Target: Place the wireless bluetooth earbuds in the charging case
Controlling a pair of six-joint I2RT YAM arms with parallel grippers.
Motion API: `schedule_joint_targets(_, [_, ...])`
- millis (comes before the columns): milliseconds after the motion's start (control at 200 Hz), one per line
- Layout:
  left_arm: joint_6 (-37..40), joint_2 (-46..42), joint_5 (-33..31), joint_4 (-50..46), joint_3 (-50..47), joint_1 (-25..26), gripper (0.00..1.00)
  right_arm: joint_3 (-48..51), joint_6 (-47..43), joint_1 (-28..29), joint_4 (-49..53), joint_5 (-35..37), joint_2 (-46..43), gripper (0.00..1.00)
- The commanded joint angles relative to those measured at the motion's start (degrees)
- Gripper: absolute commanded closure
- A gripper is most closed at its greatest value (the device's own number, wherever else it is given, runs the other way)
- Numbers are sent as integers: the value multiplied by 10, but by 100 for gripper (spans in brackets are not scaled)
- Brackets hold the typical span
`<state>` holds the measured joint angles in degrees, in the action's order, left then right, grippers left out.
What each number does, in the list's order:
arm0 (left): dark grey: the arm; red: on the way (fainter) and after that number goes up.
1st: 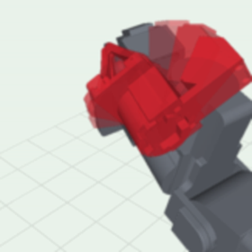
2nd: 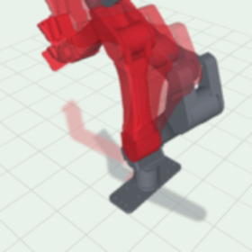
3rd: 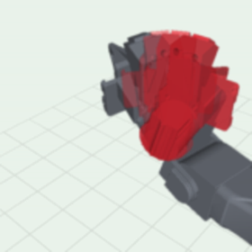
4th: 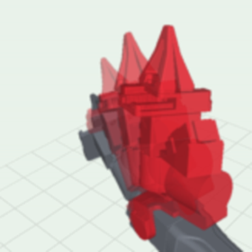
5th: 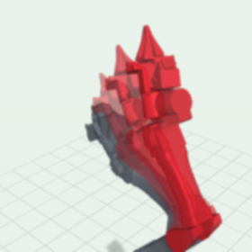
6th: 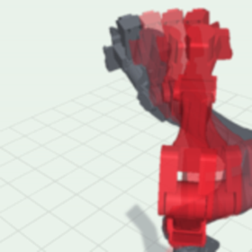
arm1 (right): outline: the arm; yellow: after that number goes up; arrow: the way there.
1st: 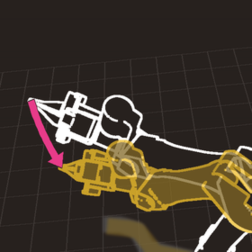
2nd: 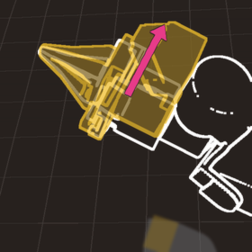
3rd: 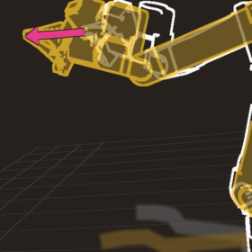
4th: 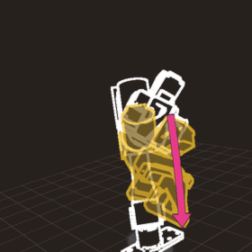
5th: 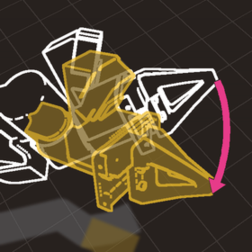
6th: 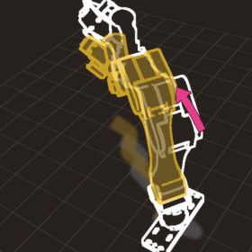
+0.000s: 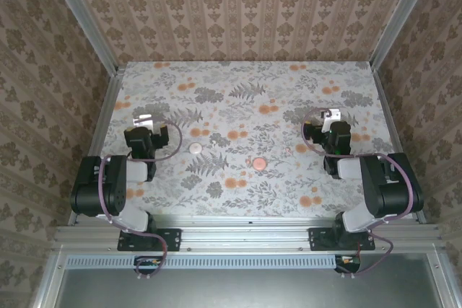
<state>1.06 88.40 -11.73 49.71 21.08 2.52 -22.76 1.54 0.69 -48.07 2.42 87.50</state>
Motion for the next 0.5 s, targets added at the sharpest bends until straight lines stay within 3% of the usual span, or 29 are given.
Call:
schedule_joint_targets(0, [-3, -5, 7, 11, 10, -1, 0, -5, 1, 4, -11, 7, 3, 0])
schedule_joint_targets(495, [-3, -5, 6, 11, 10, -1, 0, -7, 1, 3, -9, 6, 4, 0])
